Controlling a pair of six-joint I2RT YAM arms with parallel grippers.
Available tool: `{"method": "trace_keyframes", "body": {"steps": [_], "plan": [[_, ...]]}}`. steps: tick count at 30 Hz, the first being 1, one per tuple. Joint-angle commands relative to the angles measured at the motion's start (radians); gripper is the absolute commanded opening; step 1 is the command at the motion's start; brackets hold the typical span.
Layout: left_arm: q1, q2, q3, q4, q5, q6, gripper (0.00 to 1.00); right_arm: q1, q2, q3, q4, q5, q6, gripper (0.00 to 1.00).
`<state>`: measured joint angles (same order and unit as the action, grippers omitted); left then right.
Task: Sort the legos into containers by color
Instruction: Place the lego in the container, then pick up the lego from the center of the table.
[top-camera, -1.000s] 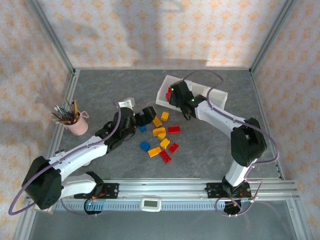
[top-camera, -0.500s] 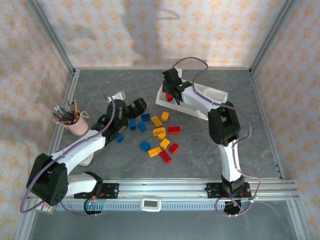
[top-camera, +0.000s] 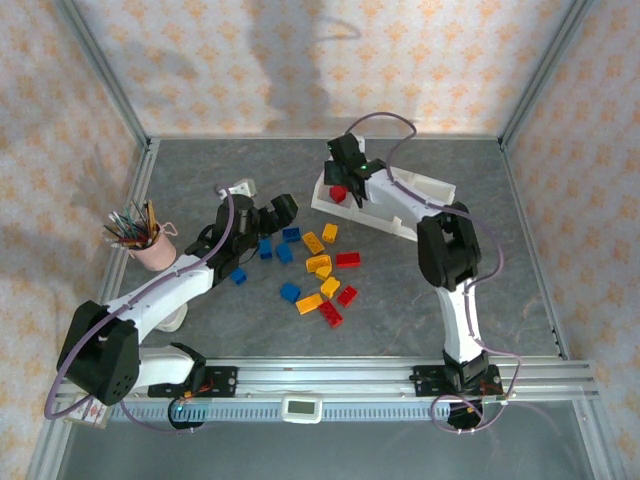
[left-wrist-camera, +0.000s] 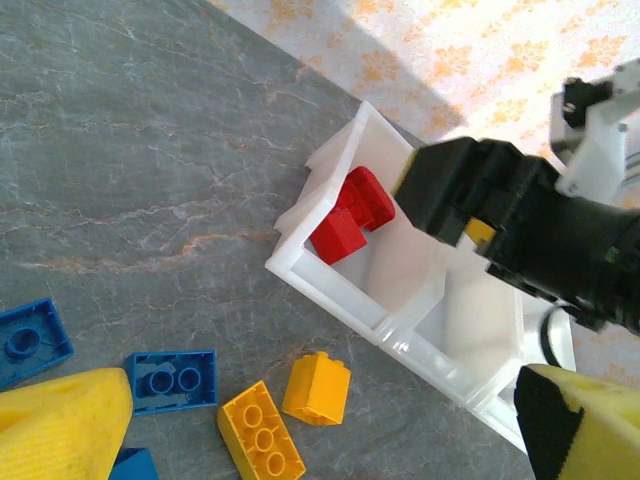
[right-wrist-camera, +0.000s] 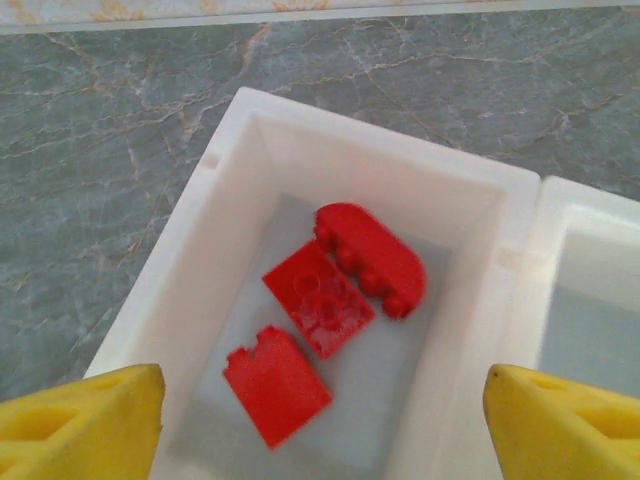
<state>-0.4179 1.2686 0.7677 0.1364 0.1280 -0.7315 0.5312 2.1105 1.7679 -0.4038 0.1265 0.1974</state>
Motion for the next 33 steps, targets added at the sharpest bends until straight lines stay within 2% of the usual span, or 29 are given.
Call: {"method": "trace_keyframes", "body": {"steps": [1,9,18,25,33], "plan": [[0.008,-0.037,0.007,-0.029,0.038,0.006,0.99,0.036,-0.174,-0.118,0.021,-0.009,0.005,0.83],[-0.027,-0.14,-0.084,-0.044,0.055,-0.018,0.99,0.071,-0.404,-0.457,0.038,-0.058,0.085,0.85],[-0.14,-0.23,-0.185,-0.061,-0.013,-0.085,0.99,0.125,-0.579,-0.728,0.083,-0.089,0.195,0.88],[-0.182,-0.268,-0.251,-0.043,-0.05,-0.147,0.99,0.168,-0.568,-0.836,0.122,-0.12,0.246,0.91],[-0.183,-0.273,-0.268,-0.032,-0.063,-0.157,0.99,0.223,-0.487,-0.829,0.153,-0.125,0.249,0.92]]}}
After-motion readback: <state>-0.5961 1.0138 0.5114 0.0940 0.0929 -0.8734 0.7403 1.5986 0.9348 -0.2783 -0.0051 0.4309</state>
